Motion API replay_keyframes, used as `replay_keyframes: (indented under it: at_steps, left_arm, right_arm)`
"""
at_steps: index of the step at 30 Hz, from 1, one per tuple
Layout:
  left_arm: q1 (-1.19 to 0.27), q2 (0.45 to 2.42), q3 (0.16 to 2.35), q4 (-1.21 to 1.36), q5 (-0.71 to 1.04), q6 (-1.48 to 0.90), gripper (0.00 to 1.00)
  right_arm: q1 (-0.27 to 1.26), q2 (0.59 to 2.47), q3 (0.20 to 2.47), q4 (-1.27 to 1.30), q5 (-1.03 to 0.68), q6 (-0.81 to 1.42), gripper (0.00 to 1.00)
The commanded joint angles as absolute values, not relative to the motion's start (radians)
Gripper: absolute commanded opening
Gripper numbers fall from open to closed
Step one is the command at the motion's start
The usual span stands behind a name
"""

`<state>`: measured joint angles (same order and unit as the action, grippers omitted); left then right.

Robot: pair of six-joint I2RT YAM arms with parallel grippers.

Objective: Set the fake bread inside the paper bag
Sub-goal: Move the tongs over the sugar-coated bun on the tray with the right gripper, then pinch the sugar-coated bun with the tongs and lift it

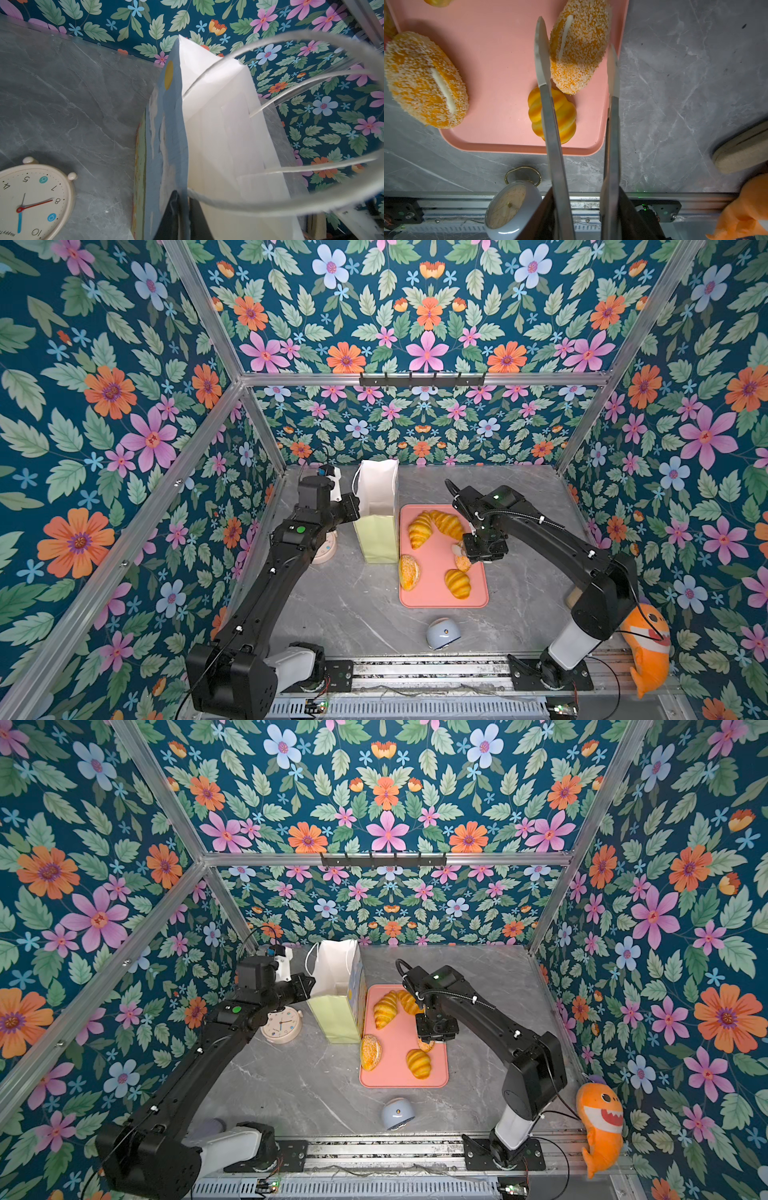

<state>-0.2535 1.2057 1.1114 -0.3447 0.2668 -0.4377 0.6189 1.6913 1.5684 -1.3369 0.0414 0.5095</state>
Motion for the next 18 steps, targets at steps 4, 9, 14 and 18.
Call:
replay_keyframes:
  at_steps: [4, 9, 14, 18]
  left_arm:
    - [-0.255, 1.198, 1.111, -0.344, 0.275, -0.428, 0.12]
    - [-0.254, 1.194, 1.112, -0.344, 0.273, -0.429, 0.12]
    - [-0.254, 1.195, 1.114, -0.346, 0.271, -0.430, 0.12]
    - [-0.254, 1.195, 1.118, -0.347, 0.271, -0.430, 0.12]
  right_arm:
    - [0.621, 1.680, 1.579, -1.355, 0.036, 0.519, 0.39]
    - [0.621, 1.668, 1.588, -1.363, 0.035, 0.514, 0.35]
    - [0.624, 1.622, 1.632, -1.399, 0.048, 0.503, 0.33]
    - [0.633, 1.592, 1.697, -1.436, 0.067, 0.491, 0.33]
